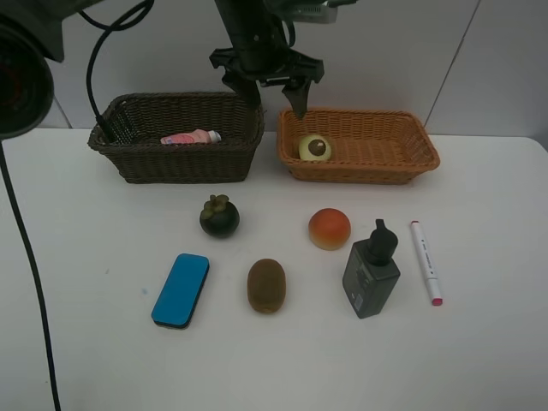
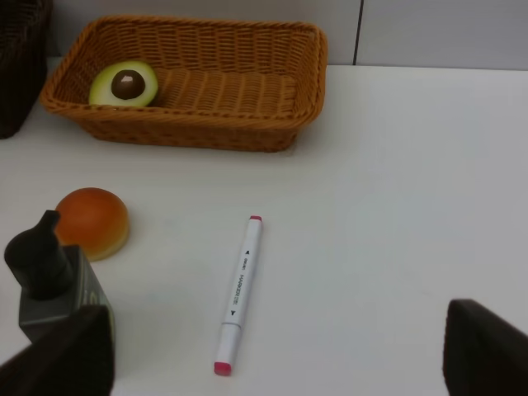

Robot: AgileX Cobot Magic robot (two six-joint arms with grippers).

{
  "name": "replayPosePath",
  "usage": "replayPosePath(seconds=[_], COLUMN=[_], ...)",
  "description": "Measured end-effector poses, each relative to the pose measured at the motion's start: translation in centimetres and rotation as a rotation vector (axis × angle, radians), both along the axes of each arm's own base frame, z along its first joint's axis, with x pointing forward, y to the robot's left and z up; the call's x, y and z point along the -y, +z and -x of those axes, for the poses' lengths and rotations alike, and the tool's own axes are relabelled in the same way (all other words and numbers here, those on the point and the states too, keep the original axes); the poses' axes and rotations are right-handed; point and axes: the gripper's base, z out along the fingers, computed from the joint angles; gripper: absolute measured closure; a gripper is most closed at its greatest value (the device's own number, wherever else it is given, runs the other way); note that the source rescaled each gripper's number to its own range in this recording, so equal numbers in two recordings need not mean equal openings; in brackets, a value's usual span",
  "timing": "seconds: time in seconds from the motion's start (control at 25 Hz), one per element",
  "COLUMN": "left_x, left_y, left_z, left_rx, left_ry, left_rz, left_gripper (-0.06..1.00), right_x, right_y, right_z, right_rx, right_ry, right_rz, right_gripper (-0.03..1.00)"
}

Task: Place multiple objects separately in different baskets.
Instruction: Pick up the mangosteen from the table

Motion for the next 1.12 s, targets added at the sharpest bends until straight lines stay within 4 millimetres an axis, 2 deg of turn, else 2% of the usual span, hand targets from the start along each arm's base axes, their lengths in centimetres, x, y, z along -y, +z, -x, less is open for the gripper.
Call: replayPosePath(seconds=[0.08, 0.16, 0.28, 0.4, 0.52, 0.76, 1.0, 1.12], left_x=[-0.9, -1.9, -3.0, -3.9, -4.9, -5.4, -6.0, -6.6], left_y=[0.3, 1.4, 1.5, -0.7, -4.0, -7.8, -11.1, -11.9], left_z=[1.4, 3.1, 5.7, 7.4, 8.7, 9.1, 7.7, 7.1], left_rx=[-0.037, -0.056, -0.107, -0.188, -0.278, -0.259, -0.283, -0.279], left_ry=[-0.002, -0.003, -0.014, -0.023, -0.026, 0.008, 0.064, 0.083], left_rz=[-0.028, -0.040, -0.076, -0.139, -0.222, -0.229, -0.241, -0.243], left_gripper=[0.08, 0.08, 0.08, 0.08, 0.08, 0.08, 0.08, 0.08], right_x=[0.0, 0.0, 0.0, 0.0, 0.0, 0.0, 0.0, 0.0], right_y=[0.0, 0.0, 0.0, 0.0, 0.0, 0.0, 0.0, 0.0], right_z=[0.0, 0.0, 0.0, 0.0, 0.0, 0.0, 0.0, 0.0], right_rx=[0.000, 0.000, 0.000, 0.000, 0.000, 0.000, 0.000, 0.000], right_ry=[0.000, 0.000, 0.000, 0.000, 0.000, 0.000, 0.000, 0.000], right_rz=[0.000, 0.000, 0.000, 0.000, 0.000, 0.000, 0.000, 0.000], right_gripper=[-0.03, -0.03, -0.03, -0.03, -0.03, -0.03, -0.03, -0.03])
